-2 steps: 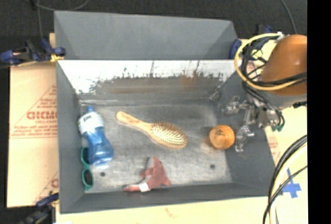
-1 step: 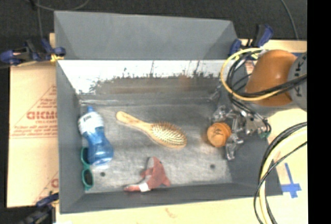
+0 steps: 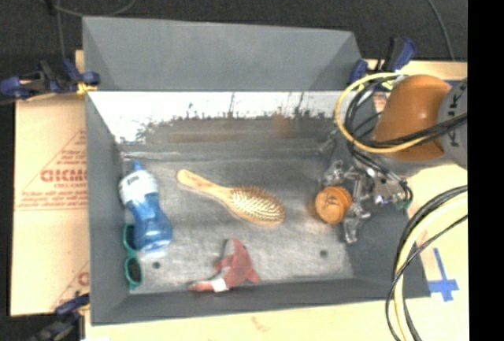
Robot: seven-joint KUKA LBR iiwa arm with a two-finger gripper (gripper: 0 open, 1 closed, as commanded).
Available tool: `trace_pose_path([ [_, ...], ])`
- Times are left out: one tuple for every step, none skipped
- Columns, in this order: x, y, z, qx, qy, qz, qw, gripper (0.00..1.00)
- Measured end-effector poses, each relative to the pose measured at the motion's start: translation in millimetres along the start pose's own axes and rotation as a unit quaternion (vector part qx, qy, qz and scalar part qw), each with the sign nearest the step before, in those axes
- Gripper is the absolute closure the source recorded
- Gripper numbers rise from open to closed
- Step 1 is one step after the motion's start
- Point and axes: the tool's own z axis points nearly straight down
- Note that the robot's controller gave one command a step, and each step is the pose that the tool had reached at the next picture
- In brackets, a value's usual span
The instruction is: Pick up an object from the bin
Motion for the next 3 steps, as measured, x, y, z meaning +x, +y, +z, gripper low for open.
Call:
trace_pose_path([
  [0.3, 0.6, -1.0, 0.000, 0.0003, 0.001, 1.0000, 0.00],
  [-0.8, 0.4, -1.4, 0.001, 0.0007, -0.001, 1.0000, 1.00],
  [-0.8, 0.4, -1.4, 0.001, 0.0007, -0.001, 1.0000, 1.00],
])
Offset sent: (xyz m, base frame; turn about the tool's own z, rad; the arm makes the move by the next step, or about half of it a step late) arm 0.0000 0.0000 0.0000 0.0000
